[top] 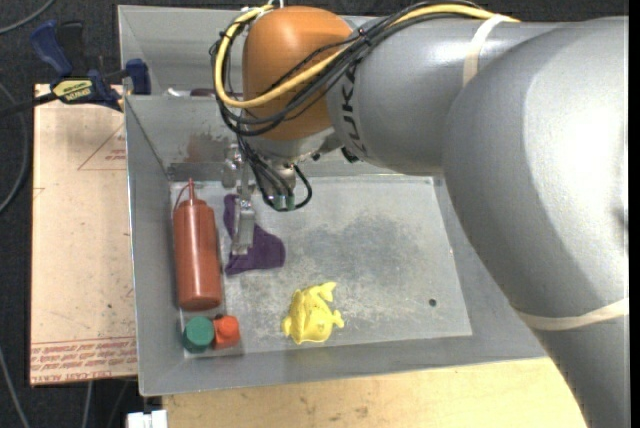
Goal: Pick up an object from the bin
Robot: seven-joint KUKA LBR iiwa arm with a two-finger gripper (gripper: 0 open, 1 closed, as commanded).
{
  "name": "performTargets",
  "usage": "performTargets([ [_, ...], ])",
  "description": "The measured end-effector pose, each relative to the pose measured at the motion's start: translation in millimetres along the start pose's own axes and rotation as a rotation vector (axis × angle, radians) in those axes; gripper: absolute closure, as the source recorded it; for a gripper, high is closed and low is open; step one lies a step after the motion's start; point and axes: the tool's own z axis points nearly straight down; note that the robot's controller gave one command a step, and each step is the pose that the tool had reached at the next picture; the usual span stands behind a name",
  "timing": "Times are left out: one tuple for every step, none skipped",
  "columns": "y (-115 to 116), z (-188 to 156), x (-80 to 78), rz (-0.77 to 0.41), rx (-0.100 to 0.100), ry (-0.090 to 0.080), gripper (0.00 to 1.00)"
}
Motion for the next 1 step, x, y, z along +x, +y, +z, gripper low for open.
performTargets([
  [-0.6, -5.1, -1.9, 0.002, -0.001, -0.007, 0.00],
])
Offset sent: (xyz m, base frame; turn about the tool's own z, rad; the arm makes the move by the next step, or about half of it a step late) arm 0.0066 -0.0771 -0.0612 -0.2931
